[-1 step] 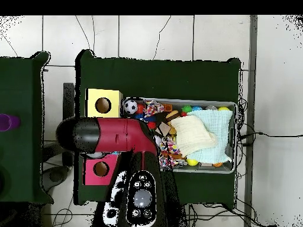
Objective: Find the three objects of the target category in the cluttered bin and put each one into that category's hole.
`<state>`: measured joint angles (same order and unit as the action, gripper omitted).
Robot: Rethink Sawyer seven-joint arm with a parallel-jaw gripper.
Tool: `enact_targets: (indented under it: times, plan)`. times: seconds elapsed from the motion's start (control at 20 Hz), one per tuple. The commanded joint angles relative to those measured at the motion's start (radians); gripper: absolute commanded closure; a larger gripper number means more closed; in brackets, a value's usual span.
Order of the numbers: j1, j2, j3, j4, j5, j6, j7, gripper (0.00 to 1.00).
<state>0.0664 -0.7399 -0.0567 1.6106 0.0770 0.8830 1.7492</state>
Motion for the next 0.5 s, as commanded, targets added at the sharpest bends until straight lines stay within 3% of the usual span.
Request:
enact_targets:
  times: [0.05,0.5]
  plan:
    - [-0.031,0.017,0.051,0.083,0.011,-0.049,0.115,0.0]
    - [-0.009,0.026,0.047,0.06,0.011,-0.043,0.145,0.0]
